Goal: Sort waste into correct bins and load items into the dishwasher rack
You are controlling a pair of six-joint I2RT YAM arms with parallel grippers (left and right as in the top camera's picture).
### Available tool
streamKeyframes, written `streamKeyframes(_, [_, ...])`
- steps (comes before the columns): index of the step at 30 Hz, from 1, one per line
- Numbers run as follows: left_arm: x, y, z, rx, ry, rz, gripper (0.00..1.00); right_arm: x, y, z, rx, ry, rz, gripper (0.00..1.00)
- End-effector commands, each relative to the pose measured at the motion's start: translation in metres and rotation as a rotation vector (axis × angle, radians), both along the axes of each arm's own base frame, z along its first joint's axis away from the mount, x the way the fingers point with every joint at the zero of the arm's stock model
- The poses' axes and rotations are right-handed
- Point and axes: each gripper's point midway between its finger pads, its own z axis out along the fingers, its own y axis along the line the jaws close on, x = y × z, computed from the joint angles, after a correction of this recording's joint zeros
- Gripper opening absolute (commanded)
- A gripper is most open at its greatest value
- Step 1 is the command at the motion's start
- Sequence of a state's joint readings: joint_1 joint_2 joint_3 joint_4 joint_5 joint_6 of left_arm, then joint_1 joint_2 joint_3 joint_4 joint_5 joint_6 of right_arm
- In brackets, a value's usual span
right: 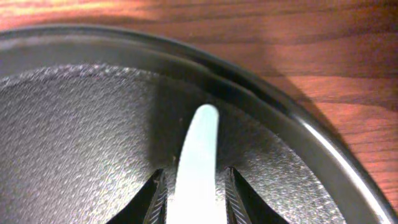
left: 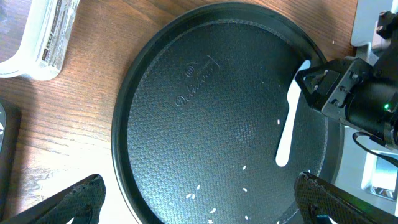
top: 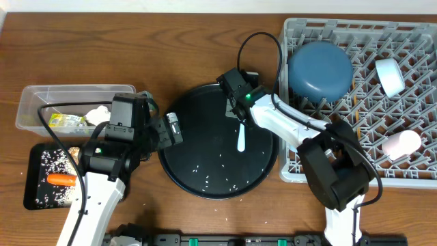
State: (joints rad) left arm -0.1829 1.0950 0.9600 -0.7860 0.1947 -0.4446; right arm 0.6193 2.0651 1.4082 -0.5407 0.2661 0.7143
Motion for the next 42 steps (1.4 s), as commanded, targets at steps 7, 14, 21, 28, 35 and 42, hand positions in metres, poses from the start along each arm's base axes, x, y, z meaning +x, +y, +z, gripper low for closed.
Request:
streamKeyframes(7, [0.002,0.003,0.003,0.013,-0.009,0.007,0.98,0.021,-0.008,0.018,0.022,-0.101,-0.106,0.25])
streamKeyframes(14, [0.002,0.003,0.003,0.013,-0.009,0.007,0.98,0.024,-0.005,0.017,0.043,-0.116,-0.127,0.25])
streamKeyframes(21, [0.002,0.003,0.003,0.013,-0.009,0.007,0.98,0.023,-0.006,0.011,0.036,-0.107,-0.131,0.24])
streamKeyframes(28, [0.002,0.003,0.003,0.013,-0.009,0.007,0.98,0.022,-0.007,0.006,0.028,-0.098,-0.131,0.24])
streamKeyframes(35, [0.002,0.003,0.003,0.013,-0.009,0.007,0.98,0.019,-0.008,-0.005,0.012,-0.077,-0.129,0.24])
streamKeyframes(42, [0.002,0.003,0.003,0.013,-0.009,0.007,0.98,0.018,-0.009,-0.015,-0.003,-0.06,-0.129,0.24])
